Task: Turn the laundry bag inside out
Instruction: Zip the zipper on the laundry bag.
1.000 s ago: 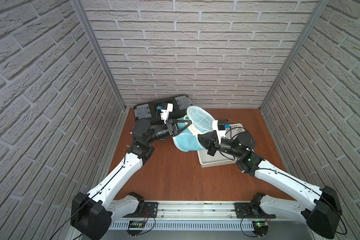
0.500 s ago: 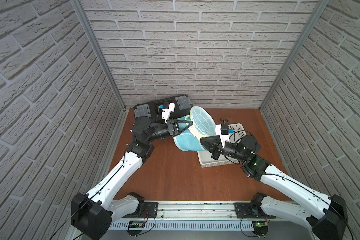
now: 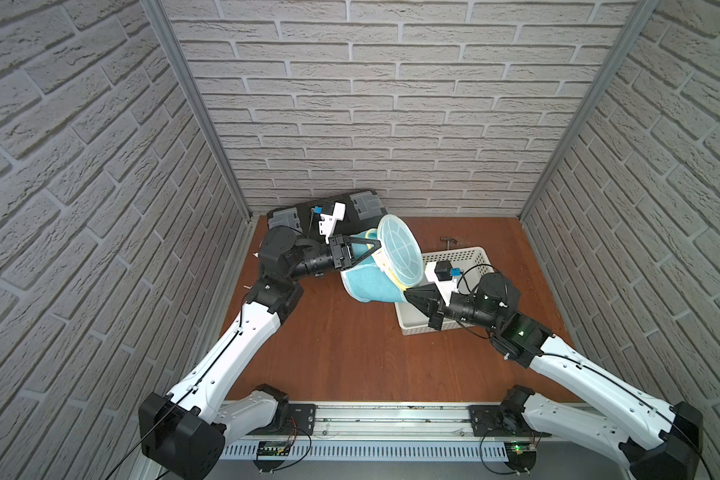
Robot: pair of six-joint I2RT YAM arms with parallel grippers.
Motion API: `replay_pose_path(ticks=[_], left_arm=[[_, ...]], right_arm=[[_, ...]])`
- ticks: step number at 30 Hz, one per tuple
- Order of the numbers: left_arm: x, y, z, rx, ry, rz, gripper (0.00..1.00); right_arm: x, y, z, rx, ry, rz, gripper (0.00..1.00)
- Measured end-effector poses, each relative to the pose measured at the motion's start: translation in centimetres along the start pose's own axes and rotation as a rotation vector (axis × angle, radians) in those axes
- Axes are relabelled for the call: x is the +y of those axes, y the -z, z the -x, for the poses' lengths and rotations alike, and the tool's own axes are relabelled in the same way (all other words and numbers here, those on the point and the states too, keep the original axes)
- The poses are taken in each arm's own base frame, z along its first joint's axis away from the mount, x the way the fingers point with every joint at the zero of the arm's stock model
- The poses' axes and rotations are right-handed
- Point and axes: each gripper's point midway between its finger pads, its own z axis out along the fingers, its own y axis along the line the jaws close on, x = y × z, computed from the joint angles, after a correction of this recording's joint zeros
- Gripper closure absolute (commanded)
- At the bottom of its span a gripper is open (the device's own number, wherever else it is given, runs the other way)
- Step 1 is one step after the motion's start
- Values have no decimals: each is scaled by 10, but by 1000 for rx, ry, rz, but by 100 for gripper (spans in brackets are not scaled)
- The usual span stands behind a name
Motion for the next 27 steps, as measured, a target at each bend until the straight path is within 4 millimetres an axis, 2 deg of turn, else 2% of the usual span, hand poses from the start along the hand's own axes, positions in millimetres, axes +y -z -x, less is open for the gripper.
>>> replay_pose_path(ticks=[4,5,6,7,9,10,14,17,22,23,25,27], left_arm=[[3,1,-1,8,4,10,99],[4,1,-2,10,5,16,80],[6,1,-2,9,8,28,52],[8,1,-1,3,2,41,32],[10,0,1,-6,-9,76,12],[12,0,2,-9,-16,100,8],[21,5,4,-28,-57,225,5],[30,23,1,-63,-121,366,5],[33,82,6,-206,-301,652,6],[31,94,7,-231,-340,699,9],[27,115,8,-263,-426,780,21],[18,122,6,-255,-533,796,22]], right_arm=[[1,2,-5,21,8,0,97],[1,2,-5,25,6,1,97],[1,2,-7,29,0,3,97],[2,2,-8,35,-10,7,97],[2,-1,-9,47,-36,13,97],[1,-3,-9,54,-53,15,97],[-1,-7,-10,78,-113,13,97],[-1,-6,-13,112,-155,7,97],[1,-3,-17,188,-216,-3,97],[1,-3,-17,202,-225,-5,97],[1,-3,-19,231,-243,-6,97],[1,-5,-22,261,-261,-3,97]])
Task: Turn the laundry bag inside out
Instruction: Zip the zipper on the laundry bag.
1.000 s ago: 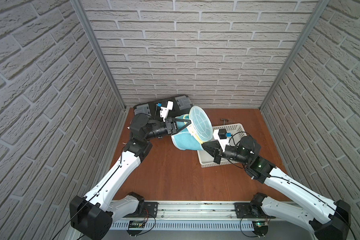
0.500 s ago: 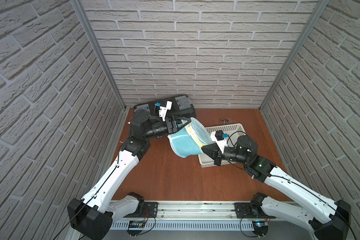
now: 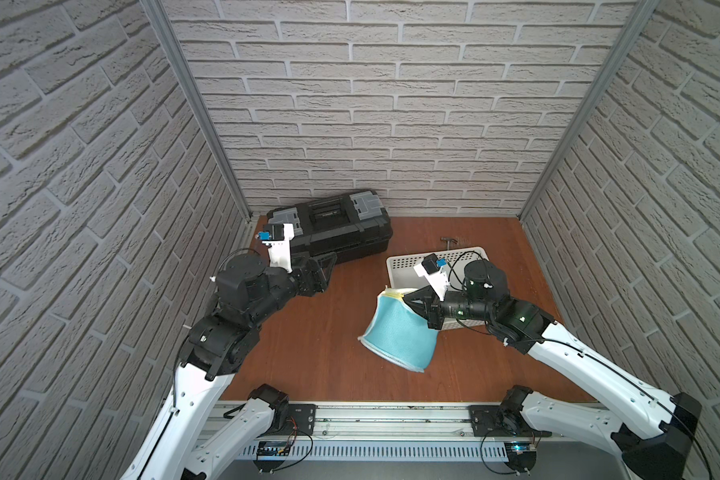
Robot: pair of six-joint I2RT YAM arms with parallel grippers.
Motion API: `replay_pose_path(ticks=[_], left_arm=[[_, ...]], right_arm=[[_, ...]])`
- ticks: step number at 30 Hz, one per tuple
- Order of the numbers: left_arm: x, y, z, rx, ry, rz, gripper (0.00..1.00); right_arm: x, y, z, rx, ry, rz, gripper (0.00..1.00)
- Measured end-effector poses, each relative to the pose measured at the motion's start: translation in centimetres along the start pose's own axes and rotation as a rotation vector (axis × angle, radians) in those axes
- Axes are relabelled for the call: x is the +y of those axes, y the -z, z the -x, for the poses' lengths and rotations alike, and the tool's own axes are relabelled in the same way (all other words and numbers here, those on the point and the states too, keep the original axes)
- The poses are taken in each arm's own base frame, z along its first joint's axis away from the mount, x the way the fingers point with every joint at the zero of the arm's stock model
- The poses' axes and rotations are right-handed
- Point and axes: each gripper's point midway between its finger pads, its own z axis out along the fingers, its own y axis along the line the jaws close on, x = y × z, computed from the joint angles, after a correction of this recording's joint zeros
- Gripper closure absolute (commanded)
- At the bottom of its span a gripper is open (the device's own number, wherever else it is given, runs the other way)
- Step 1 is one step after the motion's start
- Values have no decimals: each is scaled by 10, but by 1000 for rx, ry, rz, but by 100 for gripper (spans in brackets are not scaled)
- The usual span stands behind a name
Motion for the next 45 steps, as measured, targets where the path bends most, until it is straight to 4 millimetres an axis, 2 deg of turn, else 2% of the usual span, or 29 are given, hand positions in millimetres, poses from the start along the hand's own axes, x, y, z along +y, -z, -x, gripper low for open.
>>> replay_pose_path(ticks=[3,7,9,13,16,20,26,33,41,45], left_arm=[[-23,4,-8,8,-206,-113,17],[-67,-5,-45,95,-554,-359,8],[-79,-12,-65,135,-707,-454,6],[-79,-30,-99,217,-946,-555,11],[-77,-38,-110,226,-1068,-607,14],[-76,-40,-113,209,-1152,-654,18],[-73,-39,-117,225,-1188,-701,29],[-75,-43,-129,258,-1167,-755,30],[-81,-47,-139,288,-1186,-806,51],[-82,-47,-145,301,-1214,-824,64]], right_arm=[[0,-6,-2,46,-17,13,97],[4,-15,-7,118,-32,56,97],[7,-19,-8,151,-36,86,97],[16,-27,-8,210,-40,158,97],[21,-31,-7,242,-33,194,97],[25,-32,-8,270,-16,219,97],[32,-28,-10,289,2,247,97],[37,-27,-12,303,19,263,97],[41,-27,-12,307,27,272,97],[42,-27,-12,306,29,270,97]])
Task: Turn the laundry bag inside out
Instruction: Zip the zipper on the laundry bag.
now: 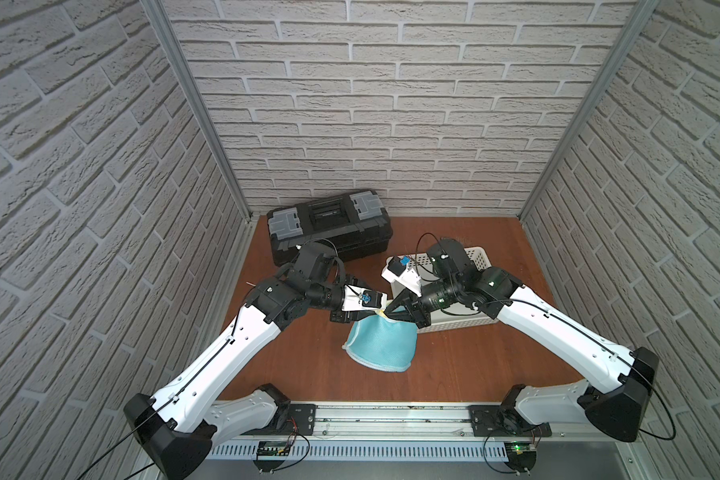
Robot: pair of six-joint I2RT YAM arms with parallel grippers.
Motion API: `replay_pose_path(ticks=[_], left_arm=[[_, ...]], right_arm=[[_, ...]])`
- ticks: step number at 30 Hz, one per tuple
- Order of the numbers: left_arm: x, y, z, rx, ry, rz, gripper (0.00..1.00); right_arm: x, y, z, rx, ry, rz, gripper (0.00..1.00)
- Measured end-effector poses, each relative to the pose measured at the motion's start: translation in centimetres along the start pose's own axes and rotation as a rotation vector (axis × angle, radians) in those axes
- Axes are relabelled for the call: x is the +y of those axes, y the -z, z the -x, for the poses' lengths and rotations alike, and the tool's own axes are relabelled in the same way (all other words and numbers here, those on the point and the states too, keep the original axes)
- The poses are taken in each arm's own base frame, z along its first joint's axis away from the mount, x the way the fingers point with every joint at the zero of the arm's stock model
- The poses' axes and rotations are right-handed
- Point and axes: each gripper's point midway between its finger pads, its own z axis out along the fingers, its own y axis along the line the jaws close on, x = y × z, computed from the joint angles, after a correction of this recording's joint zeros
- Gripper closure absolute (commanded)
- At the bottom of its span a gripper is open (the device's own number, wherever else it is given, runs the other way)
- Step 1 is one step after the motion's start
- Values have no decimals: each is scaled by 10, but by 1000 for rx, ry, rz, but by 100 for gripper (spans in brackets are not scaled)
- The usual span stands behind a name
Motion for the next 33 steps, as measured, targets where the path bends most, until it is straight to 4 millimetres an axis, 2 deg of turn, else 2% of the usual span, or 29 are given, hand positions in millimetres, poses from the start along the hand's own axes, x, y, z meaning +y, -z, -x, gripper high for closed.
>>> replay_pose_path(ticks=[6,8,16,25,33], left_arm=[[-4,0,-1,14,-34,-22,93],[-5,2,0,19,-49,-26,98],[-7,6,-1,38,-66,-37,100],[-9,7,-6,63,-91,-41,100],[-9,16,-5,81,-133,-6,100]], right_arm=[[-1,0,-1,3,-2,-5,97],[-1,0,-1,5,-1,-4,97],[-5,3,-10,37,19,-37,97],[-11,31,-30,44,22,-142,97],[-19,46,-56,63,3,-237,97]])
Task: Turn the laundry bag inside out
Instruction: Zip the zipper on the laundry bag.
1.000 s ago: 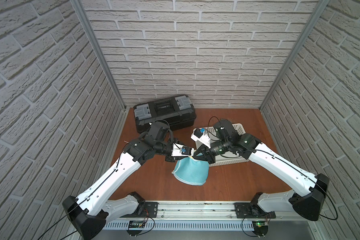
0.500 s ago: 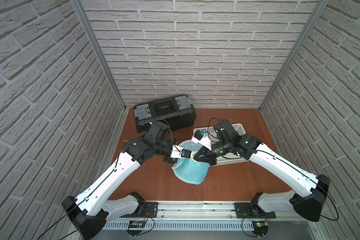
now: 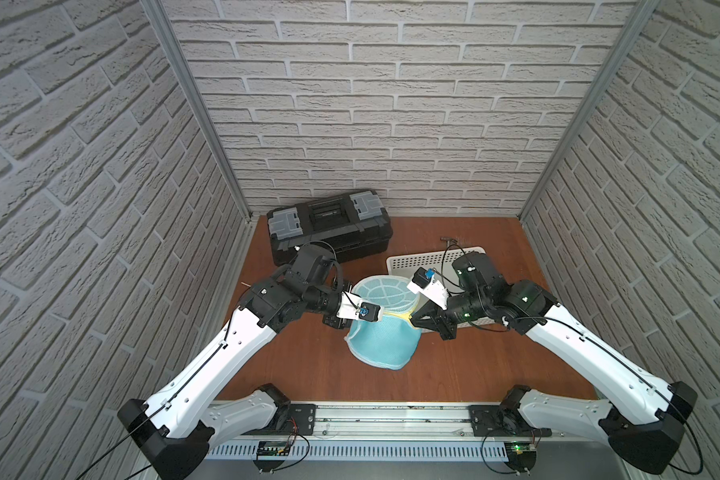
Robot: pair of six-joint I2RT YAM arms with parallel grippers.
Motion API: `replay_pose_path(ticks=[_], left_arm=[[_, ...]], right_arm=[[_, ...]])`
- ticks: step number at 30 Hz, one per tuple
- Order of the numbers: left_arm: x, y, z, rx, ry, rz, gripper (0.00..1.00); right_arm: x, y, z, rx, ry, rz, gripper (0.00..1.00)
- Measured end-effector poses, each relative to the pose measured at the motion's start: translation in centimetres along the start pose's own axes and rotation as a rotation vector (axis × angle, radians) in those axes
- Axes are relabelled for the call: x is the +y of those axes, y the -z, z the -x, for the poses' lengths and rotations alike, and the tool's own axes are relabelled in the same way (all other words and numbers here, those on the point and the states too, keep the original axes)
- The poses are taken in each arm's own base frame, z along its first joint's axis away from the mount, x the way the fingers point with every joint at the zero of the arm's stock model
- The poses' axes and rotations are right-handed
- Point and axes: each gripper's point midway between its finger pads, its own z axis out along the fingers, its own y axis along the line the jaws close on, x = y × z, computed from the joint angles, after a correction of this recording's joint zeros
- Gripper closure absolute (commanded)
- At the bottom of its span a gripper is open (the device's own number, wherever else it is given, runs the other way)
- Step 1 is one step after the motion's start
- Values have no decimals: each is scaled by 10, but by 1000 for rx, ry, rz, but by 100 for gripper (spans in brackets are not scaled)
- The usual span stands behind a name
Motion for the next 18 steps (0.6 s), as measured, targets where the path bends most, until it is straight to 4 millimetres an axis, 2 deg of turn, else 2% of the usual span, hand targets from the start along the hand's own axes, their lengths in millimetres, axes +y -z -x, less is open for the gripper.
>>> replay_pose_path(ticks=[8,9,11,13,14,18], left_arm=[[-8,12,1,-12,-31,58,100],[-9,14,2,-13,-33,66,94],[-10,16,2,-14,-35,84,55],[-8,18,-1,-9,-23,107,38],[-7,18,-2,-10,-6,117,32],[0,16,6,-65,63,141,27]], right_arm=[[-3,9,-10,-21,3,-51,97],[-3,9,-9,-26,5,-52,97],[-3,9,-7,-31,5,-51,97],[-6,6,-10,-9,-16,-53,97],[-7,3,-11,6,-26,-51,97],[-11,-13,-6,57,-41,-48,97]])
